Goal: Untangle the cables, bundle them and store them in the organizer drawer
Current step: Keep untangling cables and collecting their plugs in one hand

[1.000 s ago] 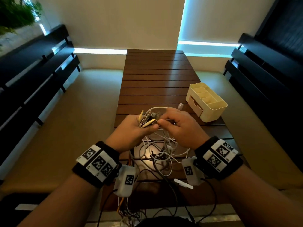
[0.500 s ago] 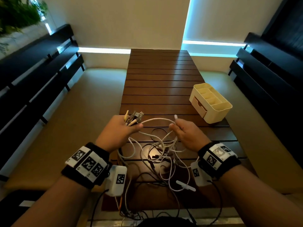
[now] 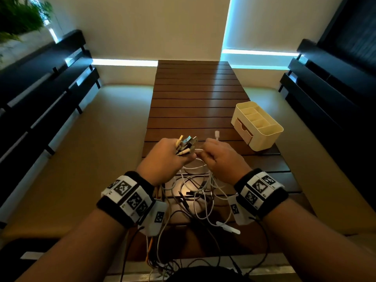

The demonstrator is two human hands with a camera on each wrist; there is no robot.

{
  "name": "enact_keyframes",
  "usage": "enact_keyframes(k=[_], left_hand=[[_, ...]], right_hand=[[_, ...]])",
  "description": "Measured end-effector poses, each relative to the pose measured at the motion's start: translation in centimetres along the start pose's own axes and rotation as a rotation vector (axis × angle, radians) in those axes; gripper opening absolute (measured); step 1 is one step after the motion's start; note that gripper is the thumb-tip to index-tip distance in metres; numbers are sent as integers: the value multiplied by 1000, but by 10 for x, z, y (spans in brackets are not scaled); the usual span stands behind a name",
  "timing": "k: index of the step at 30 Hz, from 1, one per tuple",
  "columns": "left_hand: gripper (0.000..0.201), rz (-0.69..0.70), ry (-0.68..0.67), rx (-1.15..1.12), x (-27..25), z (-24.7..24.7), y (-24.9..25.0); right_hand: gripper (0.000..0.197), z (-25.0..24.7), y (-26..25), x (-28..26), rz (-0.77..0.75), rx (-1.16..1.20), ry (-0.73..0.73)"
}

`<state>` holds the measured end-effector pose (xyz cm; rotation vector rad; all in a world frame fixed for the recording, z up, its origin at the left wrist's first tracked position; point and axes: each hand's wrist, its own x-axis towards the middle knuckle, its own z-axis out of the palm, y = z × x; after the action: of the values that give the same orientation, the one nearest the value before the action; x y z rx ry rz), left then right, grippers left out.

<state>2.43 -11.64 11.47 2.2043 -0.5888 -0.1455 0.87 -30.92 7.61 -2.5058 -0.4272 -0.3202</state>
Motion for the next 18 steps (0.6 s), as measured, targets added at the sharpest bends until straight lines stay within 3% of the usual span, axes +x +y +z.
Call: enact_keyframes(k=[2,7,12,14,17,18], left_hand=[[28,-32,87,-79,-3,-5,-1],[29,-135,264,-365,-15,-19,-13],[27,-178,320,-474,-24,-21,-29],[24,-191,283,-416,-26,-20,-26],[24,-222,251,-337,-27,-18,-19],[23,-229,244,-319,-27,-18,-19]], right_hand=[[11,7,13,-5,76,-4,-8],[29,22,59,-30,456,4,-206],[45,19,62,-31,597,82,-235],[42,14,54,-26,549,111,-198],[15,5,33,-18,338,187,-76],[14,1,24,-15,294,226,-40]])
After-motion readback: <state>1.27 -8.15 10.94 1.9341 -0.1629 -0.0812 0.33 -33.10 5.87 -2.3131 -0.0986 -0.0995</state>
